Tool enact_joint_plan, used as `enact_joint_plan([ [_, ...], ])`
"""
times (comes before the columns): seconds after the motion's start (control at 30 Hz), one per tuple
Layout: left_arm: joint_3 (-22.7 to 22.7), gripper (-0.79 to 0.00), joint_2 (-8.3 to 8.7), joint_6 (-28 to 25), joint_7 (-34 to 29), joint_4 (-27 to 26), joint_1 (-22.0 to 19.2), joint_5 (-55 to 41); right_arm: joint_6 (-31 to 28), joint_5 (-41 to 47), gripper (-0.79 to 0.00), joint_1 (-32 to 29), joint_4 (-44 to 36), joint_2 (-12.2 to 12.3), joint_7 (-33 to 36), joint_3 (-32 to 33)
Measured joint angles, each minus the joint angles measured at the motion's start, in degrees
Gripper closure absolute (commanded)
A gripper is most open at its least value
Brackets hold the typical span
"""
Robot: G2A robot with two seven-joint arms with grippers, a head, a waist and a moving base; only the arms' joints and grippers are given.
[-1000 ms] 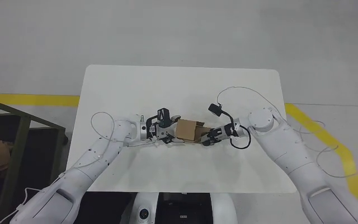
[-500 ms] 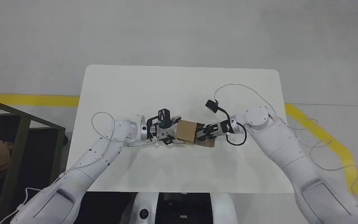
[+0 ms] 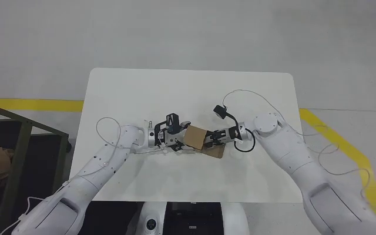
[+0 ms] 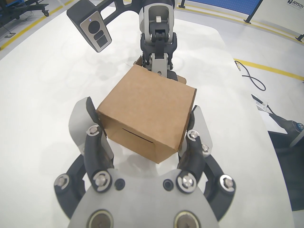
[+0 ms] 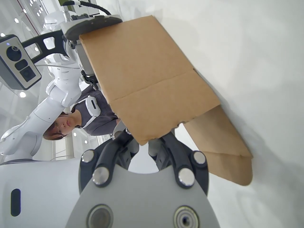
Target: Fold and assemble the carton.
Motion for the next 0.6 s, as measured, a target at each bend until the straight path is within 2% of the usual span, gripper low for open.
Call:
enact_joint_plan([
  [0.6, -0.5, -0.68, -0.15, -0.1, -1.4, 0.0, 0.4, -0.6, -3.6, 0.7, 0.0, 1.7, 5.3, -1.4, 0.5, 0.5],
])
